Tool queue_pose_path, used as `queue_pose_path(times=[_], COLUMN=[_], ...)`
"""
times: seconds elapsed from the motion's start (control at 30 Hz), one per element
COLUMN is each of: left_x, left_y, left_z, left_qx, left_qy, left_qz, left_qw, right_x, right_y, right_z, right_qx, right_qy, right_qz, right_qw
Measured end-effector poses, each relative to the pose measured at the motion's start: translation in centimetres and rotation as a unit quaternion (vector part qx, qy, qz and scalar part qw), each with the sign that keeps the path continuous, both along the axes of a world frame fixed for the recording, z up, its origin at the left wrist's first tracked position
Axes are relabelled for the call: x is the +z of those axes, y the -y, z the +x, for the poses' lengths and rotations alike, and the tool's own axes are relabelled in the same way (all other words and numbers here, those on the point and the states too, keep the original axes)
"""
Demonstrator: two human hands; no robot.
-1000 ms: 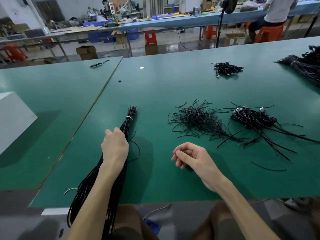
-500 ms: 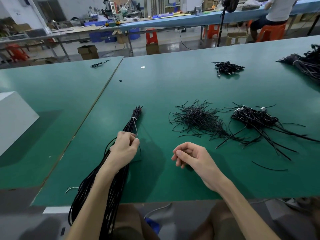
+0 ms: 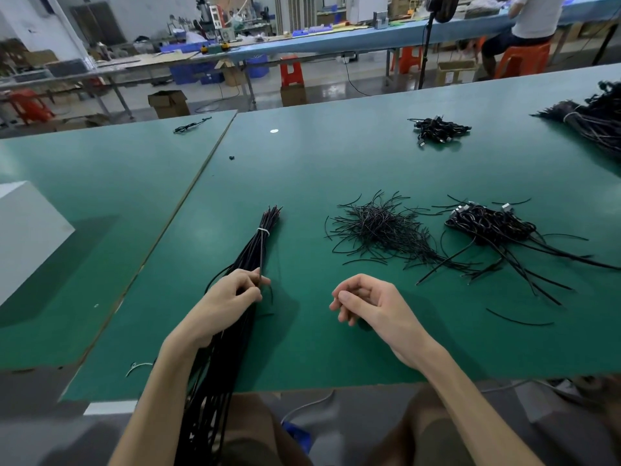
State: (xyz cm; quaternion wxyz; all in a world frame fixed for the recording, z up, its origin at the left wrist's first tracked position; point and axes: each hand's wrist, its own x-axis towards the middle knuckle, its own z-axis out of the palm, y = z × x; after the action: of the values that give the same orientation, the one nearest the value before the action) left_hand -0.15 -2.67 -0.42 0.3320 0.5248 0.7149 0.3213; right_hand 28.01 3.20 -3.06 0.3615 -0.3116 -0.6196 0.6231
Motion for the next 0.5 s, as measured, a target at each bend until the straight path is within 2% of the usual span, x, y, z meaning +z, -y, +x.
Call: queue_pose_path(times=[0.13, 0.2, 0.3, 0.37, 0.43, 0.5], left_x=[0.5, 0.5, 0.6, 1.0, 1.7, 2.0], left_y=[0.6, 1.0, 1.2, 1.1, 0.8, 0.3], left_z=[-0.6, -0.4, 0.5, 1.5, 3.4, 6.0], left_qx=[-0.048, -0.096, -0.101, -0.091, -0.107, -0.134], left_qy=[0.067, 0.064, 0.021, -0.049, -0.141, -0.182], left_qz=[-0.014, -0.025, -0.009, 0.033, 0.092, 0.144], left_qw=[0.997, 0.993, 0.995, 0.994, 0.980, 0.963], right_x=[0.0, 0.0, -0.1, -0.1, -0.1, 0.0], right_y=[0.0, 0.0, -0.1, -0.2, -0.2, -0.1], right_z=[-0.1, -0.1, -0.1, -0.2, -0.3, -0.3], right_qx=[0.002, 0.003, 0.001, 0.004, 0.014, 0.024], right_qy=[0.001, 0.003, 0.004, 0.003, 0.006, 0.013], right_qz=[0.004, 0.006, 0.007, 0.006, 0.008, 0.014], right_qw=[1.000, 1.000, 1.000, 1.000, 1.000, 1.000])
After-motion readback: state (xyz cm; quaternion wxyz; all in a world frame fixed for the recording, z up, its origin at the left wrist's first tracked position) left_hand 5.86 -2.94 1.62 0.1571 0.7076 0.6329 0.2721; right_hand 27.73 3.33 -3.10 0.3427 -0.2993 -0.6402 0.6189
